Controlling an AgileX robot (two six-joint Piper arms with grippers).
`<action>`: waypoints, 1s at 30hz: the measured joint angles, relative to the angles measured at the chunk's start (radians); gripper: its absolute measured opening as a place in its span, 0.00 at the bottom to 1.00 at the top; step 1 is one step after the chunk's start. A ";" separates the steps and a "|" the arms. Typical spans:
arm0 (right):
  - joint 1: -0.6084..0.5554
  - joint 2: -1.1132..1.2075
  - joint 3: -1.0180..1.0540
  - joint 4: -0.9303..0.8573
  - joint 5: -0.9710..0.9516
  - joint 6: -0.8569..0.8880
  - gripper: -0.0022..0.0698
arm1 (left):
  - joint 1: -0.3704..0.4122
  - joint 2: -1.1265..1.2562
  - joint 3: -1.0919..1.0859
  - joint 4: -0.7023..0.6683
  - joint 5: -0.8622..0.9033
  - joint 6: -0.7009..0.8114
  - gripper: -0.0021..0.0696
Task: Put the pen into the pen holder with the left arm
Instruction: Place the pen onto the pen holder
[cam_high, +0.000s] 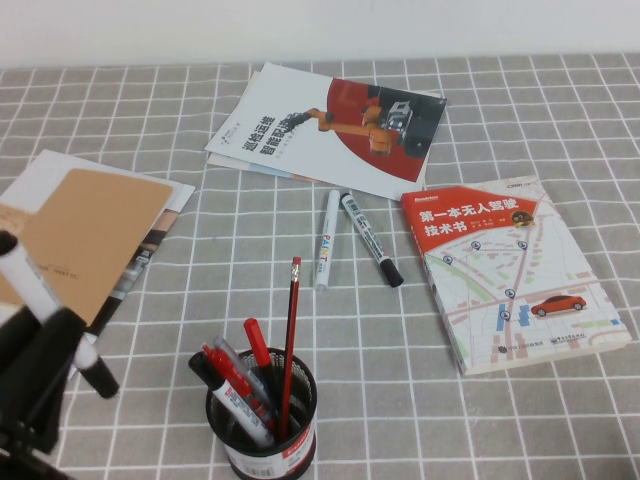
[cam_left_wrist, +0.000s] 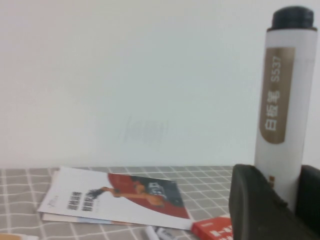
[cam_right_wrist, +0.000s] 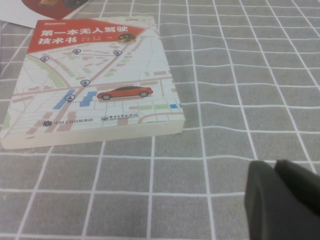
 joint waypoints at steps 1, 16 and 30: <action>0.000 0.000 0.000 0.000 0.000 0.000 0.01 | 0.000 0.000 0.013 0.024 -0.016 -0.025 0.19; 0.000 0.000 0.000 0.002 0.000 0.000 0.01 | 0.000 0.131 0.036 0.207 -0.134 -0.207 0.19; 0.000 0.000 0.000 0.002 0.000 0.000 0.01 | 0.000 0.511 -0.007 0.411 -0.453 -0.321 0.19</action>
